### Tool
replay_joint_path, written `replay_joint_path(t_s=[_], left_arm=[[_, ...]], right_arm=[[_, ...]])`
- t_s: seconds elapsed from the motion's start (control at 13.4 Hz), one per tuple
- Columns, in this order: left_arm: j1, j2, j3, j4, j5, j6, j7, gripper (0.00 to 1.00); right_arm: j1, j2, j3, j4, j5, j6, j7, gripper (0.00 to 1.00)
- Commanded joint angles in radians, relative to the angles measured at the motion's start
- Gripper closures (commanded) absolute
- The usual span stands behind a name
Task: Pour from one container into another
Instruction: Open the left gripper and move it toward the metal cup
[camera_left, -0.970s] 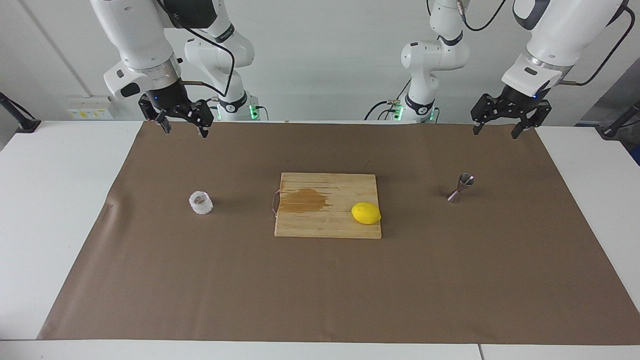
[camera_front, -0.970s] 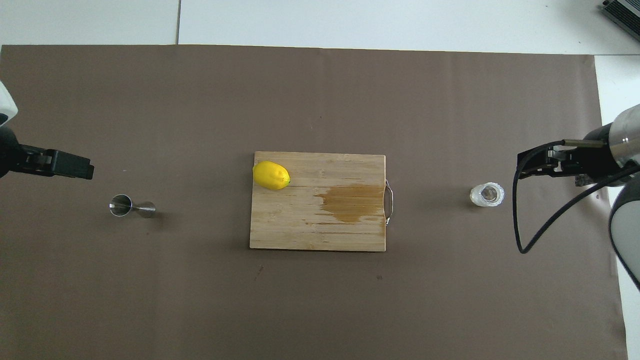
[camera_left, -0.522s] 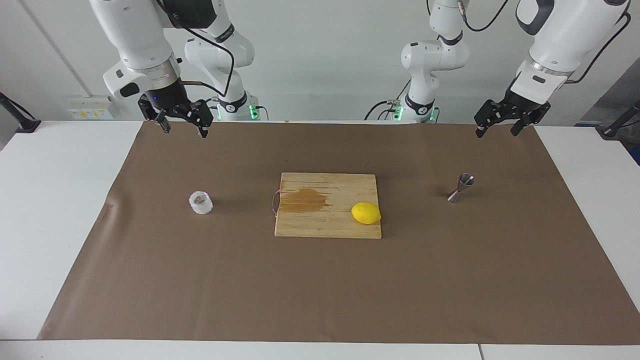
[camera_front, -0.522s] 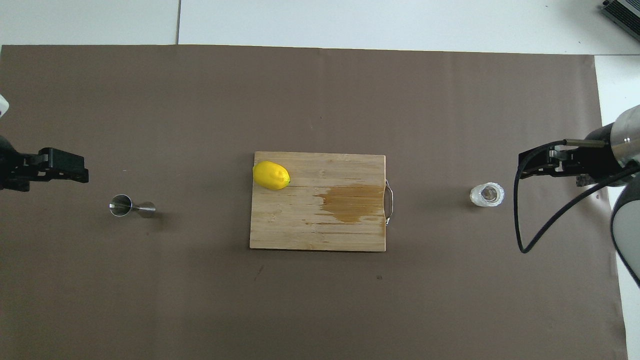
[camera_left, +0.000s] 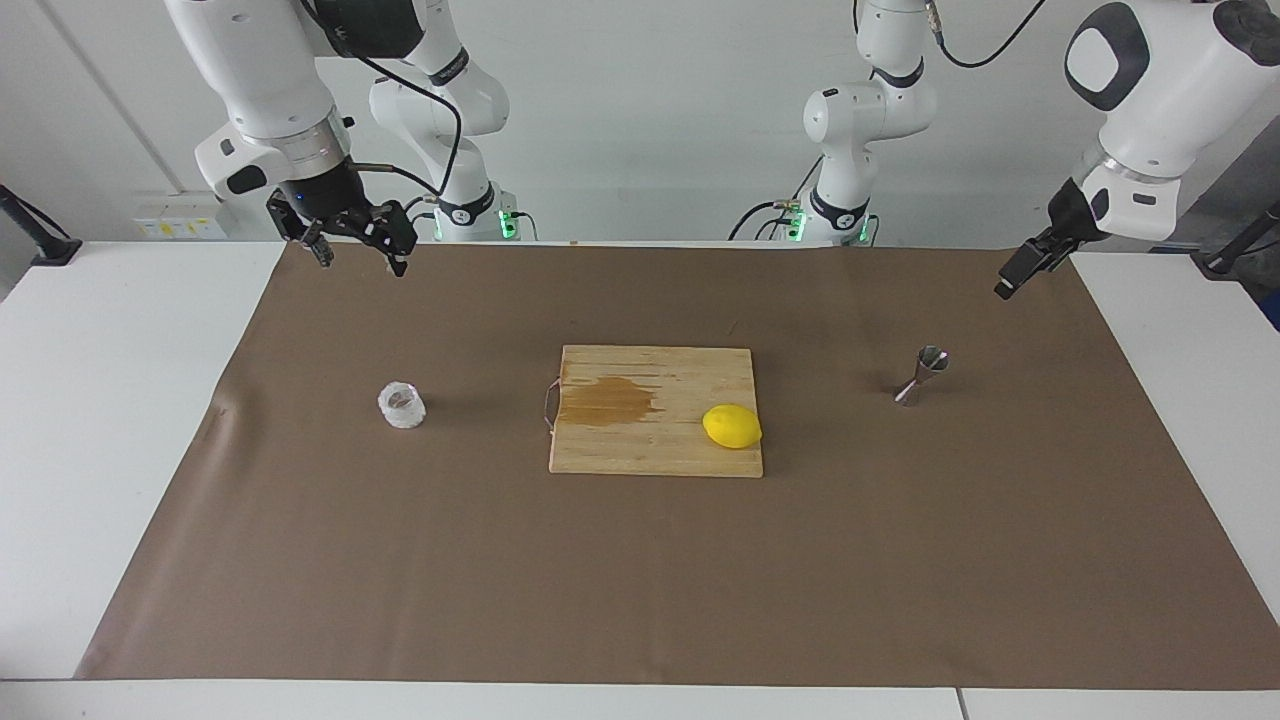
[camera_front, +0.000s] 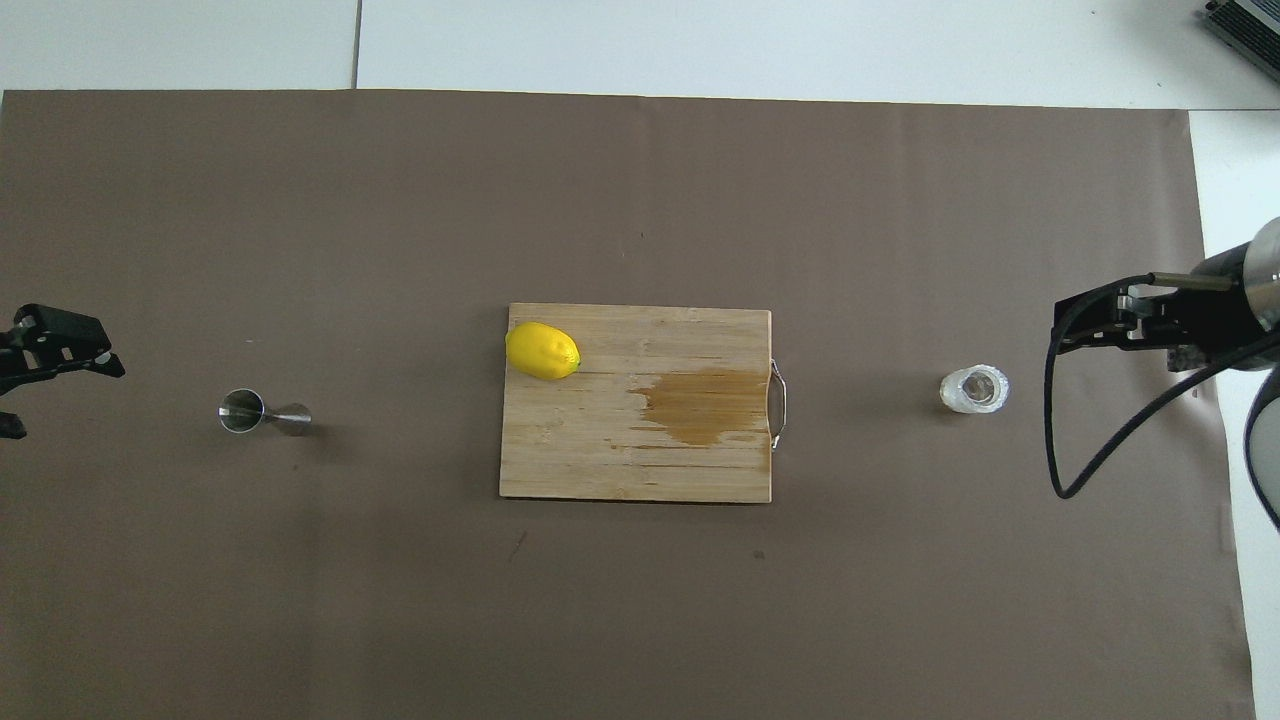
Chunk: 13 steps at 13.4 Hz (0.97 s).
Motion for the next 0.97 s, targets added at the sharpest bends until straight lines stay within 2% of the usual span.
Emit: replay_joint_path(t_s=[0.0,0.15,0.3,0.52,0.9], left_arm=[[0.057,-0.001,-0.007,-0.074,-0.076,0.069,-0.113,0.0],[0.079,0.045,-0.007,-0.08,-0.125,0.084,-0.214,0.0],[0.078,0.055,-0.009,-0.138,-0.158,0.162,-0.319,0.0],[0.079,0.076,-0.009,-0.195,-0.251,0.223,-0.383,0.0],[0.067,0.096,-0.009,-0.276,-0.299,0.314,-0.431,0.0]], right_arm=[[-0.011,-0.011,-0.002,-0.016,0.008,0.038,-0.016,0.0],[-0.011,-0.01,-0.002,-0.016,0.008,0.047,-0.016,0.0],[-0.012,-0.01,-0.002,-0.016,0.001,0.046,-0.018,0.0],[-0.011,-0.01,-0.002,-0.014,-0.004,0.046,-0.016,0.0],[-0.015,-0.008,-0.003,-0.008,-0.006,0.043,-0.016,0.0]])
